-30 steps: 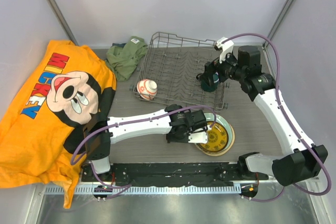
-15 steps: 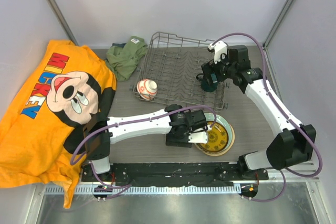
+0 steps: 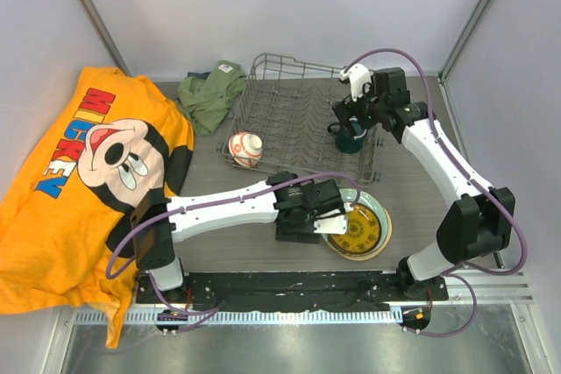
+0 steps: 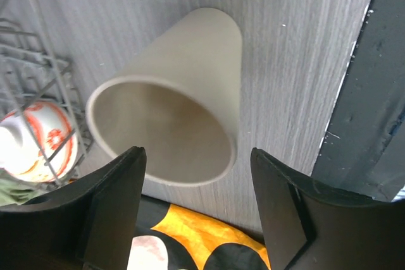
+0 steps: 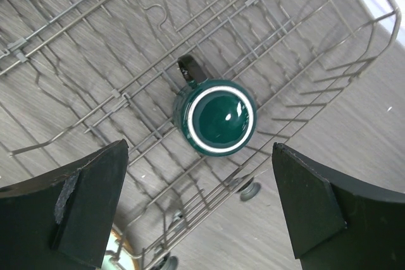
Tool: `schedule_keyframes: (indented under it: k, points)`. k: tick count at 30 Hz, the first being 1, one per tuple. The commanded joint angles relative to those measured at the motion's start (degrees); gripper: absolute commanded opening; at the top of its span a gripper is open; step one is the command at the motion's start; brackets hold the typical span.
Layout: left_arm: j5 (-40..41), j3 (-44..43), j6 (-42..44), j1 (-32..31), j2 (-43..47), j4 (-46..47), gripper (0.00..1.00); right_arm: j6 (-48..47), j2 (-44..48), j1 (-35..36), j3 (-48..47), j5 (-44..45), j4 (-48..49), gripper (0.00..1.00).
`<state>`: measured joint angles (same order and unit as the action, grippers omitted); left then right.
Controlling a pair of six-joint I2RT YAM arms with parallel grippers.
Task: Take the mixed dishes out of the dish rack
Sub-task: Place the cup at the center of the board, then pick up the cup from the dish rack.
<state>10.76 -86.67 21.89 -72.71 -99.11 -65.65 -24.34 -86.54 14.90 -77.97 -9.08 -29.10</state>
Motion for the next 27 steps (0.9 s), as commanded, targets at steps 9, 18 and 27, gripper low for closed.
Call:
schedule_keyframes:
  k: [9, 18, 27]
  points:
    - [2.3, -0.8, 1.2, 3.0, 13.3, 6.1, 0.86, -13.4, -7.6, 0.2, -8.9, -0.9, -4.5, 1.00]
    - [-2.1, 4.3, 1.6, 11.3, 24.8, 15.0, 1.00, -22.6, -14.3, 0.2, -13.1, -2.5, -6.8, 0.99]
    - [-4.8, 8.3, 2.8, 18.7, 29.6, 18.5, 1.00, -26.1, -22.2, 0.5, -20.7, -7.1, -10.5, 0.98]
